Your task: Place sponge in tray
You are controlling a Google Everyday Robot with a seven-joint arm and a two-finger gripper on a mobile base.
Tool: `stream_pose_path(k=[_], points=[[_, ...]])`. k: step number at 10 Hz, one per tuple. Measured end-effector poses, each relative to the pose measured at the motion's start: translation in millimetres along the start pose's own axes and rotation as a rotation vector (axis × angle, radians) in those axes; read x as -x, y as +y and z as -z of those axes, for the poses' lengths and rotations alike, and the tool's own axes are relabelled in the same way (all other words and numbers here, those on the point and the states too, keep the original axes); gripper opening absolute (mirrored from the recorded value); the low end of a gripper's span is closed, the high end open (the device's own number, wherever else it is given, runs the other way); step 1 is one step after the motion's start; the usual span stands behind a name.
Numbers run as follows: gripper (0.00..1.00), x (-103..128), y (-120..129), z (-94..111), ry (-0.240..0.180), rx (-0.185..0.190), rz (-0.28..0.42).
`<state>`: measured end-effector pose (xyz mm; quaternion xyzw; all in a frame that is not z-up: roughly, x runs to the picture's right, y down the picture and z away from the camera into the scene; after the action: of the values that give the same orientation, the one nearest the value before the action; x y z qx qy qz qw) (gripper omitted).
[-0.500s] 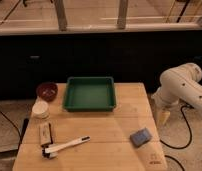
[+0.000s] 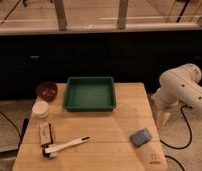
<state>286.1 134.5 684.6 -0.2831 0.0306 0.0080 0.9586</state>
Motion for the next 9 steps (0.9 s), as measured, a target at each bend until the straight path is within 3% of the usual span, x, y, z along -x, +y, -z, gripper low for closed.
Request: stream_pose_path(k=[9], points=[[0.80,16.3,29.1,-30.0,0.046,0.009,0.105]])
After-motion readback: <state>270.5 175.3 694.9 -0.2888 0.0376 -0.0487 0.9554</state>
